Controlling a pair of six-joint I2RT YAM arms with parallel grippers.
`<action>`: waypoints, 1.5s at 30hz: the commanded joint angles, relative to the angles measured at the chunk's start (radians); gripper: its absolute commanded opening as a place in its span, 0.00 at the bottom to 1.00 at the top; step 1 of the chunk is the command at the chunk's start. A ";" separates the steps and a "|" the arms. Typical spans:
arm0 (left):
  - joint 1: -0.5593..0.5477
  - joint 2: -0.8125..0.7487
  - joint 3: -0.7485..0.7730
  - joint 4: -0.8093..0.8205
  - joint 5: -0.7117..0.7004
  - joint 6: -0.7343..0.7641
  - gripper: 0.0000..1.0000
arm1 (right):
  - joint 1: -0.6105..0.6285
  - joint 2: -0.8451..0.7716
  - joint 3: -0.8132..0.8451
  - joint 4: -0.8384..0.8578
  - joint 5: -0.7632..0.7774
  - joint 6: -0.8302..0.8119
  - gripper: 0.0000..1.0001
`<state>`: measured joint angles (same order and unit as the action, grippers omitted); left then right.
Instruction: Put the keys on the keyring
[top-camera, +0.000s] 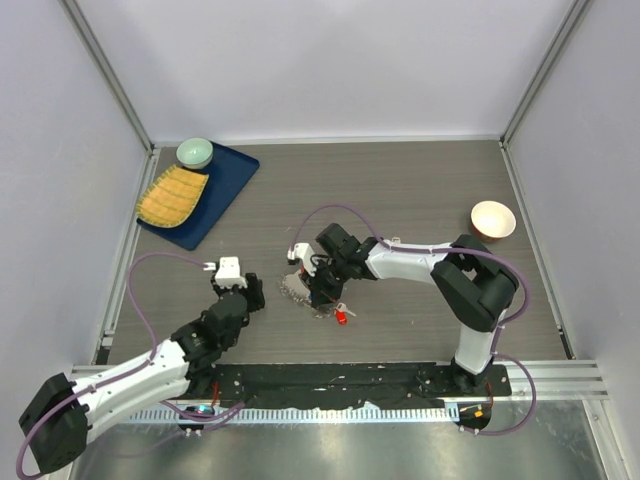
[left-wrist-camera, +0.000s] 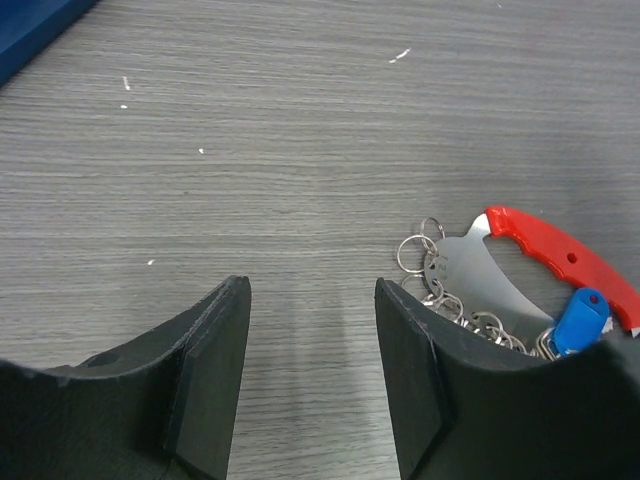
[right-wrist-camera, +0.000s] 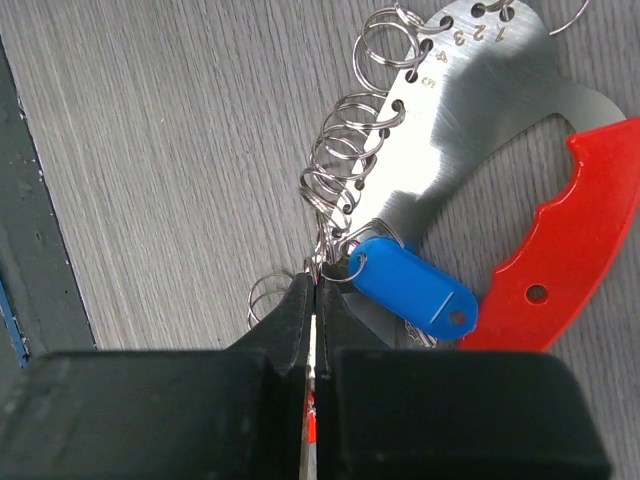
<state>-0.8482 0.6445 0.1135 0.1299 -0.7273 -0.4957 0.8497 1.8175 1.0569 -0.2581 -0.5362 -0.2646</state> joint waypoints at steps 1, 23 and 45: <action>0.003 0.017 0.031 0.108 0.060 0.035 0.57 | 0.006 -0.063 -0.015 0.039 0.030 -0.007 0.01; 0.006 0.066 -0.061 0.493 0.546 0.155 0.57 | 0.005 -0.359 -0.258 0.229 0.131 0.044 0.01; 0.005 -0.039 -0.069 0.392 0.385 0.140 0.57 | 0.008 -0.178 -0.224 0.312 0.295 0.169 0.11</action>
<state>-0.8474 0.6109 0.0509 0.5114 -0.3145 -0.3588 0.8516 1.6051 0.7780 -0.0235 -0.3367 -0.1295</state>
